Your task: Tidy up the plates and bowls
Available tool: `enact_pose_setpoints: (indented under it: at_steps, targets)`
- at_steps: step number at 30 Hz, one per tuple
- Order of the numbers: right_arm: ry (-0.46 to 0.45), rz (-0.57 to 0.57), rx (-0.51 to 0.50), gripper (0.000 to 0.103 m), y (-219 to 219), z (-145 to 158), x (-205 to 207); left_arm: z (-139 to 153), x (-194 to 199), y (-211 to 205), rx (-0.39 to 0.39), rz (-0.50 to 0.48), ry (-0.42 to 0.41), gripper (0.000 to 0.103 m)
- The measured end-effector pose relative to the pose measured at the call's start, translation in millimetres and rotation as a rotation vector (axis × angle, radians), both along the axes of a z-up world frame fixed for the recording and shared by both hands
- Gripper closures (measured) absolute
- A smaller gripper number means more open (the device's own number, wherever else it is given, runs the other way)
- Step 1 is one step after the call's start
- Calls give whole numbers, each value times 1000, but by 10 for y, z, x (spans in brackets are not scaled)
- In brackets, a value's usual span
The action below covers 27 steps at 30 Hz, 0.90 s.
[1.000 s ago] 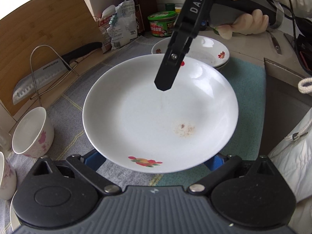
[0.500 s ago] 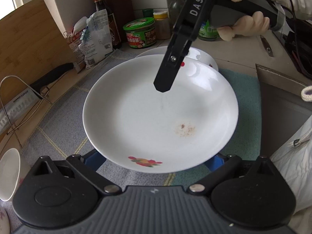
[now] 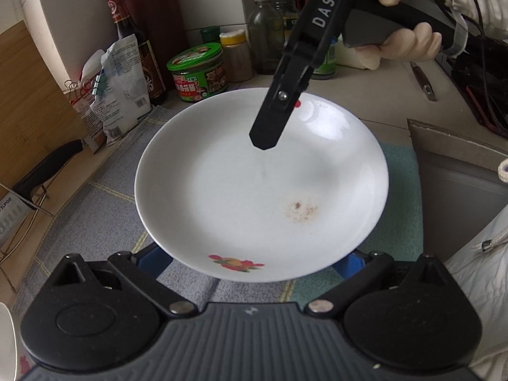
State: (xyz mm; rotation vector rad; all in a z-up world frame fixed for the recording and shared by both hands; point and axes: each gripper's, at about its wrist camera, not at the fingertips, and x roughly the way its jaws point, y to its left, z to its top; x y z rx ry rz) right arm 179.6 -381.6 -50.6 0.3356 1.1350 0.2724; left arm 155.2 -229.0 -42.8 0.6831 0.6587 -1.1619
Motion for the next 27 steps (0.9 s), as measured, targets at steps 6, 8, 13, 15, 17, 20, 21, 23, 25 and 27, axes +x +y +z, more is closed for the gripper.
enact_pose_setpoints:
  at_steps: [6,8,13,15,17,20,21,23,25,27]
  targets:
    - [-7,-36,-4,11,-184,-12,-68,-31,12,-180,0,-22,4,2]
    - [-5,-47,-4,11,-233,-26,-79,-39,20,-230,2,-29,5,2]
    - [-8,-65,-6,11,-334,-53,-82,-66,48,-327,4,-31,7,2]
    - [-10,-69,-5,11,-373,-61,-73,-74,76,-353,5,-30,13,2]
    - [-12,-72,-4,11,-397,-67,-57,-82,99,-375,8,-30,15,2]
    - [-14,-76,-4,11,-432,-83,-29,-98,126,-402,12,-29,14,2]
    - [-15,-76,-4,11,-438,-88,-23,-106,137,-412,15,-28,16,2]
    - [-15,-80,1,11,-461,-106,-7,-121,157,-432,22,-28,20,2]
    - [-11,-82,3,11,-480,-125,7,-132,174,-452,26,-31,29,2]
    - [-8,-83,1,11,-495,-142,13,-147,183,-463,32,-33,36,1]
